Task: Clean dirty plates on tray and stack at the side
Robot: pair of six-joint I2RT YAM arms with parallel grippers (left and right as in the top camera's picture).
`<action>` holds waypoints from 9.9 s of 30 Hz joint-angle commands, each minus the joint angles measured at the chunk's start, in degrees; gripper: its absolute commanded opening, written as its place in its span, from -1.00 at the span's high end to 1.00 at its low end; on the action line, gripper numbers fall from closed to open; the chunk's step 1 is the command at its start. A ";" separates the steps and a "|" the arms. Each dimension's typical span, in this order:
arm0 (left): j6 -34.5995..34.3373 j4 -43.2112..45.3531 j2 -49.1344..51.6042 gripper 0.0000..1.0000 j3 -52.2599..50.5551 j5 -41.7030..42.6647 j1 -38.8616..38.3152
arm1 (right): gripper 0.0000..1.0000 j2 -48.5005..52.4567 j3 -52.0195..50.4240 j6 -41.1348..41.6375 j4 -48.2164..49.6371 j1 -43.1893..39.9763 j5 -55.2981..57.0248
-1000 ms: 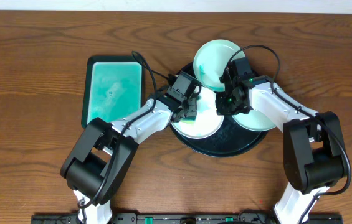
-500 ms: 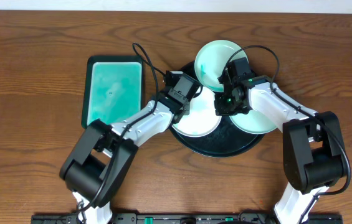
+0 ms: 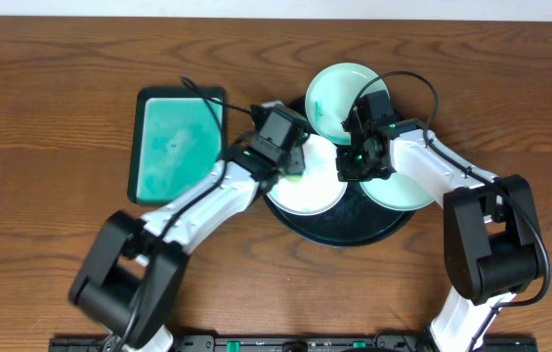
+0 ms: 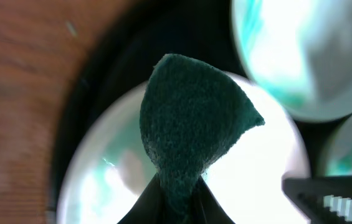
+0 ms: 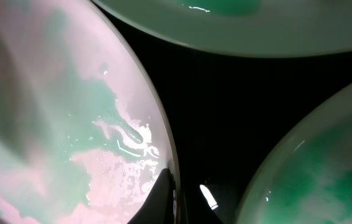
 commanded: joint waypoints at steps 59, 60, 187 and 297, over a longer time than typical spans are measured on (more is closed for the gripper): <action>8.26 -29.09 -26.25 0.86 -1.27 -23.61 23.93 | 0.97 -18.71 11.08 -36.89 -5.64 30.05 81.33; 8.26 -29.18 -26.25 0.86 -1.27 -23.61 23.93 | 0.98 -18.71 11.08 -37.86 -4.98 30.49 82.36; 5.88 -27.28 -26.23 0.86 -1.90 -16.02 23.91 | -0.23 -6.88 12.26 2.58 11.72 -46.95 -10.69; 6.43 -17.20 -20.02 0.86 -1.90 7.93 11.85 | 0.98 10.51 15.58 -13.33 -5.01 -3.17 5.51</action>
